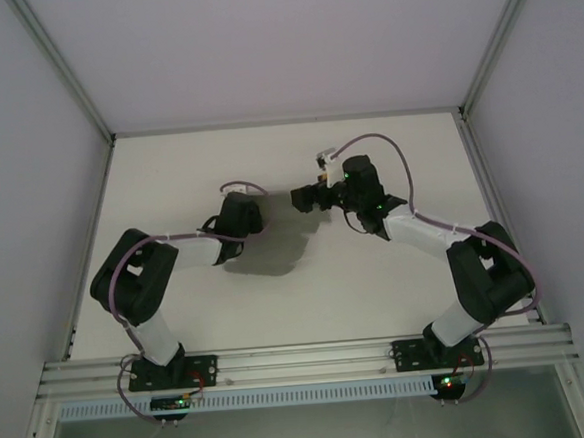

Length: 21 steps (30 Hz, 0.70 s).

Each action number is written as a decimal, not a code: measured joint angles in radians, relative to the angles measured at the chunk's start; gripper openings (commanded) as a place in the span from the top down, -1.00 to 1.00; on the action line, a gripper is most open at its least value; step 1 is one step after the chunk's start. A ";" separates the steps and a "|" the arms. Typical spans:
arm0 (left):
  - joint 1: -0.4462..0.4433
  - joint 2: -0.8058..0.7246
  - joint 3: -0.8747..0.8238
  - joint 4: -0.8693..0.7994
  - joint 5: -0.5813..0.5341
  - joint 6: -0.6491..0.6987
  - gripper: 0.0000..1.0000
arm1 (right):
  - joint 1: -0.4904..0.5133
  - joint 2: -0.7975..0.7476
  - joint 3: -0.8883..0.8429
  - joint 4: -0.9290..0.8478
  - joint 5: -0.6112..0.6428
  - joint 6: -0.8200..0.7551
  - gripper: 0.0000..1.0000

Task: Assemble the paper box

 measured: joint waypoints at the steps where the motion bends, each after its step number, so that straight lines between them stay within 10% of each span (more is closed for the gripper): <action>1: -0.013 0.000 0.002 -0.004 0.013 0.003 0.95 | 0.006 0.000 0.000 -0.026 -0.011 -0.011 -0.99; 12: -0.042 -0.013 0.099 -0.237 0.031 0.063 0.99 | -0.063 -0.233 0.100 -0.483 0.152 -0.395 -0.66; 21: -0.070 -0.019 0.148 -0.380 -0.010 0.062 0.99 | -0.079 -0.085 0.306 -0.743 0.031 -0.691 -0.21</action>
